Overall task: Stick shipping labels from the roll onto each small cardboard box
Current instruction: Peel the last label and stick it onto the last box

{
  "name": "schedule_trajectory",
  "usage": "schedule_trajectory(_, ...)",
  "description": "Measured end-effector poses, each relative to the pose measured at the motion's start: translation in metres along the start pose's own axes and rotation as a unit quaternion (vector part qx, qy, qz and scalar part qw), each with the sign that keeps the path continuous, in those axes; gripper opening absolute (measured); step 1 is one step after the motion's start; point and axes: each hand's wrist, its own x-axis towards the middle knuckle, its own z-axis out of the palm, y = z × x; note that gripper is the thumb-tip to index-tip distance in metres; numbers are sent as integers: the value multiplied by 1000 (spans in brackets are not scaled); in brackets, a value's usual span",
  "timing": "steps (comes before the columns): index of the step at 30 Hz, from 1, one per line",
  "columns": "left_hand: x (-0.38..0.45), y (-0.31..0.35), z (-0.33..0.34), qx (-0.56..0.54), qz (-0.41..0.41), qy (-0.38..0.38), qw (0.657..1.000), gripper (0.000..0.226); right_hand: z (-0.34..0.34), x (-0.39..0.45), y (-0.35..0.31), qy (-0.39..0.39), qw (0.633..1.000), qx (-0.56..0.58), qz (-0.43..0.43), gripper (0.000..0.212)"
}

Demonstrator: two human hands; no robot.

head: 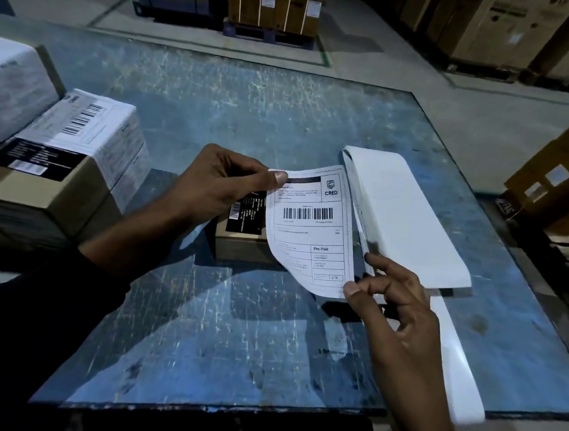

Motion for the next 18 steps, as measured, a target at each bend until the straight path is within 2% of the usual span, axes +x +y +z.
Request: schedule_trajectory(18, 3, -2, -2, 11, -18, -7, 1000, 22, 8, 6, 6, 19, 999, -40, -18, 6)
